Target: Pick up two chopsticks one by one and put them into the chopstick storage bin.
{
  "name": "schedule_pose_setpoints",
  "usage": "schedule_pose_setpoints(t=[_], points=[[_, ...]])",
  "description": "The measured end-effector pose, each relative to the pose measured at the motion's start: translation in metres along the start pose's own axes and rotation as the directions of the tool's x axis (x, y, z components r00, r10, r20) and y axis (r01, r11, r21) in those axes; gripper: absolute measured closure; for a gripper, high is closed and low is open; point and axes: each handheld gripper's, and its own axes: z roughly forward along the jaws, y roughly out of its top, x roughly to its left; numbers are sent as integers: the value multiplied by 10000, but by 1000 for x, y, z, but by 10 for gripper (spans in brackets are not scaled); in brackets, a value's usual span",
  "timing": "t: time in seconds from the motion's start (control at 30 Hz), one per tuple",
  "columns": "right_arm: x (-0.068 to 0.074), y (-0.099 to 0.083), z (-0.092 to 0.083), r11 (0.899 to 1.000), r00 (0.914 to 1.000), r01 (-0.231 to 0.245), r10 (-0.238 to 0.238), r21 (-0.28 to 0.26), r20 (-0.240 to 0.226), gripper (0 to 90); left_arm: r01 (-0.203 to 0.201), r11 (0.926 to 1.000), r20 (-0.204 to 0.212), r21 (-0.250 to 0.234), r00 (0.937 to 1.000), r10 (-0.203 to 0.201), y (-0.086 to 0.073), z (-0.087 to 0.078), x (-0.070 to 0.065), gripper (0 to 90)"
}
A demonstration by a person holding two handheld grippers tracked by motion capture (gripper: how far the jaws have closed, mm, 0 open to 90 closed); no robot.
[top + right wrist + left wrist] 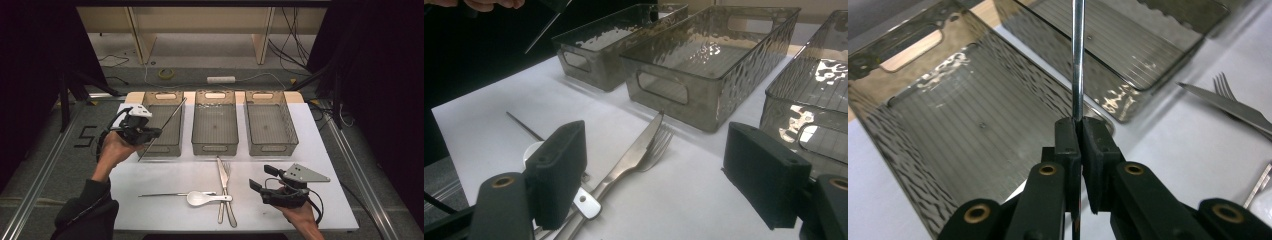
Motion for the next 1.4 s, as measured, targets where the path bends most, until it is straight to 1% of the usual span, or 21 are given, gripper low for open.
schedule_pose_setpoints(t=[0.03, 0.1, 0.17, 0.23, 0.27, 0.43, 0.5, 0.67, 0.73, 0.77, 0.8, 0.83, 0.87, 0.9, 0.93, 1.0, 1.03, 1.2, 1.27, 1.37, 1.4], points=[[0, 0, 0, 10000, 10000, -19, 19, -9, -2, 262, 275, 9995, 64, -149, 9996, -274, 2, 1, 4, 853], [0, 0, 0, 10000, 10000, -14, 14, -15, -4, 262, 306, 9994, 8, -188, 9995, -306, 3, 1, 6, 854], [0, 0, 0, 10000, 10000, -25, 25, -13, -10, 262, 277, 9993, -325, -236, 9991, -284, 8, 2, 9, 853], [0, 0, 0, 10000, 10000, -35, 35, -11, -10, 262, 287, 9992, -383, -271, 9988, -297, 10, 3, 10, 853], [0, 0, 0, 10000, 10000, -28, 28, -17, -18, 262, 442, 9983, -479, -383, 9978, -460, 13, 5, 14, 853], [0, 0, 0, 10000, 10000, -27, 27, -12, -27, 262, 674, 9965, -711, -500, 9949, -709, 18, 9, 24, 853], [0, 0, 0, 10000, 10000, -38, 38, -14, -38, 262, 929, 9936, -759, -637, 9923, -977, 21, 9, 33, 853], [0, 0, 0, 10000, 10000, 0, 0, 48, -39, 262, 1080, 9916, -1226, -707, 9856, -1161, 28, 9, 45, 853], [0, 0, 0, 10000, 10000, -13, 13, 54, -34, 263, 1105, 9915, -1498, -692, 9814, -1198, 29, 10, 50, 853], [0, 0, 0, 10000, 10000, -19, 19, 62, -33, 262, 1174, 9904, -1624, -731, 9784, -1280, 29, 11, 52, 853], [0, 0, 0, 10000, 10000, -23, 23, 62, -36, 262, 1174, 9904, -1624, -731, 9784, -1280, 29, 11, 52, 853], [0, 0, 0, 10000, 10000, -22, 22, 63, -36, 262, 1262, 9891, -1691, -765, 9759, -1376, 29, 12, 55, 853], [0, 0, 0, 10000, 10000, -17, 17, 64, -43, 262, 1415, 9869, -1733, -779, 9729, -1531, 27, 15, 59, 853], [0, 0, 0, 10000, 10000, -14, 14, 65, -47, 263, 1425, 9868, -1732, -763, 9728, -1539, 26, 18, 61, 853], [0, 0, 0, 10000, 10000, -16, 17, 71, -50, 262, 1510, 9856, -1805, -761, 9701, -1625, 25, 21, 63, 852], [0, -1, 0, 10000, 10000, -25, 25, 75, -50, 262, 1490, 9869, -1879, -622, 9694, -1582, 24, 23, 64, 853], [0, -1, 0, 10000, 10000, -33, 33, 77, -50, 262, 1604, 9854, -1878, -570, 9677, -1684, 21, 27, 66, 853], [0, -1, 1, 10000, 10000, -37, 37, 85, -61, 263, 1727, 9832, -1908, -597, 9648, -1810, 17, 33, 68, 852], [0, -1, 1, 10000, 10000, -28, 29, 87, -62, 262, 1710, 9837, -1920, -554, 9650, -1785, 16, 35, 68, 852], [0, -1, 1, 10000, 10000, -32, 33, 87, -55, 263, 1888, 9803, -1943, -586, 9610, -1967, 11, 41, 68, 852], [0, -1, 0, 10000, 10000, -39, 39, 80, -52, 263, 1893, 9805, -1948, -535, 9610, -1962, 10, 42, 69, 852]])
